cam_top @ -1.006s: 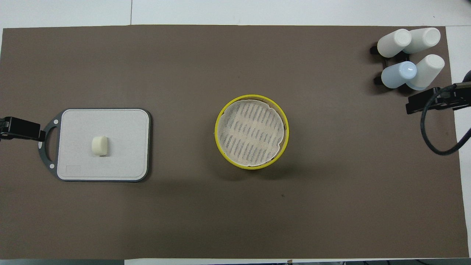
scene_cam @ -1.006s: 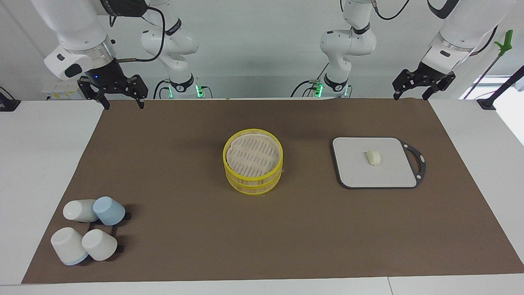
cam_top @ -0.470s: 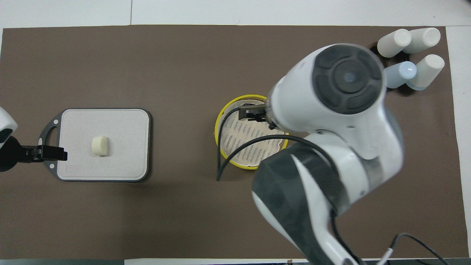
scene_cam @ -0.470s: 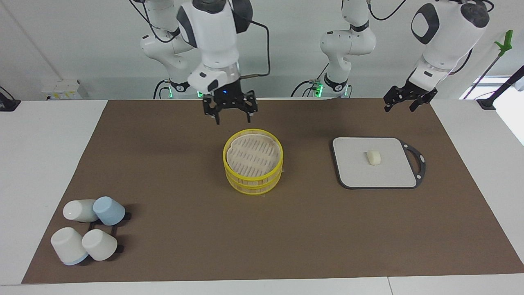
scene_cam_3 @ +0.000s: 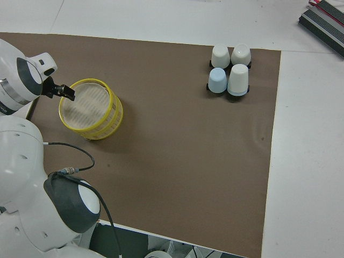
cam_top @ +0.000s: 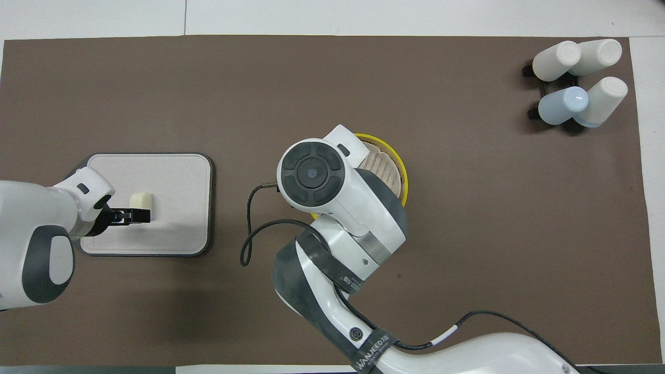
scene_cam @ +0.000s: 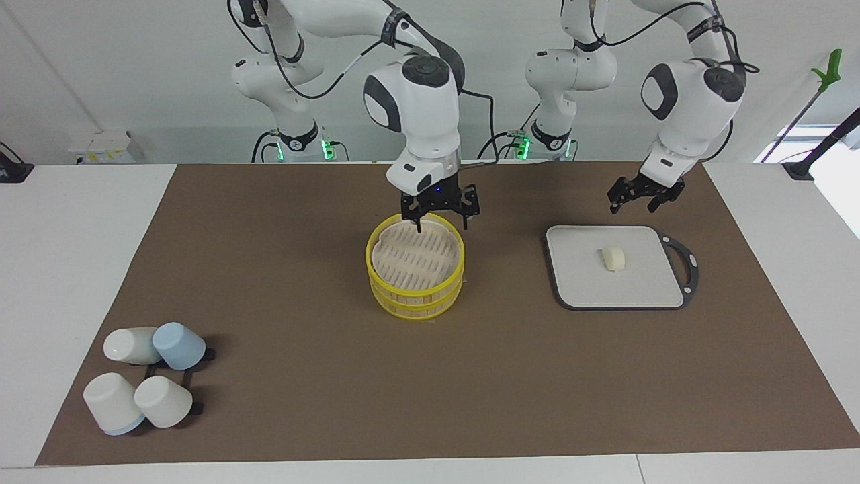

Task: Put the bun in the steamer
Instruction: 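Grasp the steamer lid with the right gripper while the left gripper grasps the bun, then lift the lid aside with the right gripper while the left gripper lifts the bun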

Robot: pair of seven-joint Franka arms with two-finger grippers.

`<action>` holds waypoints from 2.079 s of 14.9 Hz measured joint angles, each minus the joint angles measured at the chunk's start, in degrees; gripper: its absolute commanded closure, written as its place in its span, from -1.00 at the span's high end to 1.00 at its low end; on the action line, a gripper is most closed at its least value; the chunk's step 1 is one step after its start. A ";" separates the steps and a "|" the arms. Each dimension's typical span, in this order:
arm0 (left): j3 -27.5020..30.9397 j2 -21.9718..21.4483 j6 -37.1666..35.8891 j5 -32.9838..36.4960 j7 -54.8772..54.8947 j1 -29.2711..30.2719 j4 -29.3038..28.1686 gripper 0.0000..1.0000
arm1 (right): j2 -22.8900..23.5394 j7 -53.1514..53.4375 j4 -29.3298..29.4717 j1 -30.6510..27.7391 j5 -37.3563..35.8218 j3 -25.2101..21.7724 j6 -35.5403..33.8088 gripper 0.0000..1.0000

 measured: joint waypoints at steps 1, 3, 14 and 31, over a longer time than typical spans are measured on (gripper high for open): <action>-0.11 1.84 1.67 0.00 0.00 -0.01 0.08 1.00 | 0.96 0.66 -0.25 0.69 -1.15 -0.03 0.46 1.00; -0.21 3.68 3.17 0.00 0.01 -0.01 0.27 1.00 | 1.97 1.33 -0.39 0.81 -1.50 -0.12 1.07 1.00; -0.43 4.66 7.32 0.00 0.05 -0.19 0.30 -0.27 | 1.95 4.17 -0.71 0.78 0.75 -0.20 3.50 -1.00; -0.99 11.91 -18.99 -7.34 -38.91 -18.35 34.95 -0.47 | -14.78 -57.82 6.65 -38.39 4.06 -1.72 -39.61 -1.00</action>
